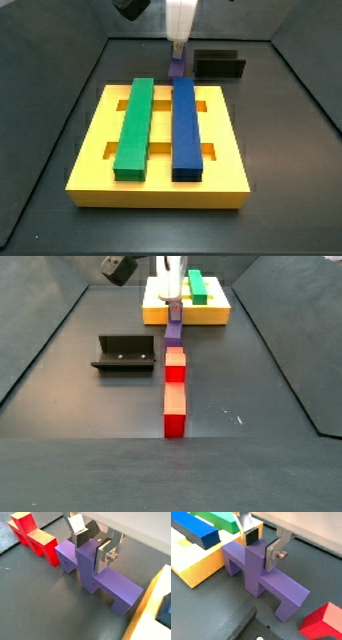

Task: Pick up the purple object. Move up. Move to above the board. Insert the purple object.
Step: Pick up the purple object, then move up.

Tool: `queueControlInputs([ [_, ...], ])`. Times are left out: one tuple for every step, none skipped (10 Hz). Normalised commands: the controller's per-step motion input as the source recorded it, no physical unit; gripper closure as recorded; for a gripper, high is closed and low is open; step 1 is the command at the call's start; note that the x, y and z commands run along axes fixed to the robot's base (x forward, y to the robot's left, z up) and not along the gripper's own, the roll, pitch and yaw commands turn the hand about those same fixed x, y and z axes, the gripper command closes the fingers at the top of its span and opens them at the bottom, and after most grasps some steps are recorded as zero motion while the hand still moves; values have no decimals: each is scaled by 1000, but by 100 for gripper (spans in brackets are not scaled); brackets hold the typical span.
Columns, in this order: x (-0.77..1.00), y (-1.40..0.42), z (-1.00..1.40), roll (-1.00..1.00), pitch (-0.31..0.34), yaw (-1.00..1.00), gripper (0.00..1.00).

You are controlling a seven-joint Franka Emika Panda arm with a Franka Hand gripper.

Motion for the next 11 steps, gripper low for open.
queueControlInputs([
  [0, 0, 0, 0, 0, 0, 100],
  [0, 0, 0, 0, 0, 0, 100],
  [0, 0, 0, 0, 0, 0, 100],
  [0, 0, 0, 0, 0, 0, 100],
  [0, 0, 0, 0, 0, 0, 100],
  [0, 0, 0, 0, 0, 0, 100],
  [0, 0, 0, 0, 0, 0, 100],
  [0, 0, 0, 0, 0, 0, 100],
  [0, 0, 833, 0, 0, 0, 100],
  [14, -22, 872, -2, -14, -9, 100],
  [-37, -24, 561, -5, 42, -13, 100],
])
